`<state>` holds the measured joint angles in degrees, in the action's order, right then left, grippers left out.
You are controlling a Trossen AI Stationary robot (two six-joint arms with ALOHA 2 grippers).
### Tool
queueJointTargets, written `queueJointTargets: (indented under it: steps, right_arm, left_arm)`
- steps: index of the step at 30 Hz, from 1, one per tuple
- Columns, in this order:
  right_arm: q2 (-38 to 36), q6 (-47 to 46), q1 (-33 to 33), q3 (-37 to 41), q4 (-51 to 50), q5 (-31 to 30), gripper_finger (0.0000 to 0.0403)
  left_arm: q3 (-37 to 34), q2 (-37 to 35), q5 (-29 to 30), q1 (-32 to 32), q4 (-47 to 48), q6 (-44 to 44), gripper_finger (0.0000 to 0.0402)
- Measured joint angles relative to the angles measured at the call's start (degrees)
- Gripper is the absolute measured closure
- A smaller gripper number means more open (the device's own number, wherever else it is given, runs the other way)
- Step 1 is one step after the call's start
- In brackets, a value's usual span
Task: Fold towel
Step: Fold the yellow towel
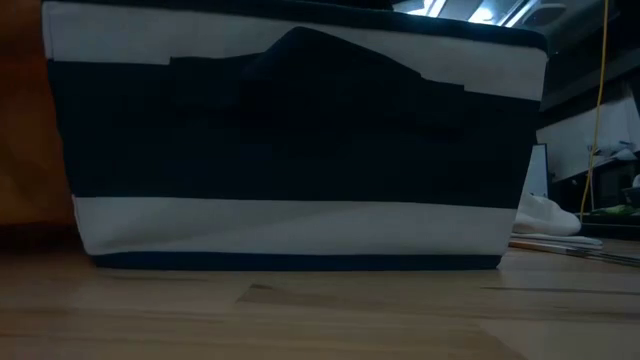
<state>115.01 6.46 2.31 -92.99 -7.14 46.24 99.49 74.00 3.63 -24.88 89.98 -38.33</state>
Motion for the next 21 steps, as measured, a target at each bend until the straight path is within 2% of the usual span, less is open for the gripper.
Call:
queueJointTargets:
  steps: [3, 5, 9, 15, 21]
  right_arm:
    - [0.9, 0.0, 0.0, 0.0, -0.1, -0.1, 0.0226]
    - [1.2, 0.0, 0.0, 0.1, -0.7, -1.7, 0.0226]
    - [1.6, 0.2, 0.0, 0.1, 0.1, -13.0, 0.0226]
    - [1.6, 4.5, -0.2, 0.1, 1.2, -27.2, 0.0226]
    - [3.1, 4.5, -0.2, 0.0, 1.5, -29.7, 0.0226]
  left_arm:
    - [0.0, -1.5, 0.0, 0.0, 0.0, -1.3, 0.0402]
    - [0.0, -2.5, -2.2, 0.0, 0.0, -6.2, 0.0402]
    - [0.0, -3.2, -10.4, -0.8, -0.1, -18.1, 0.0402]
    - [0.0, -2.4, -13.4, -4.1, -0.4, -25.9, 0.0402]
    - [0.0, -0.9, -13.6, -7.0, -1.0, -32.7, 0.0402]
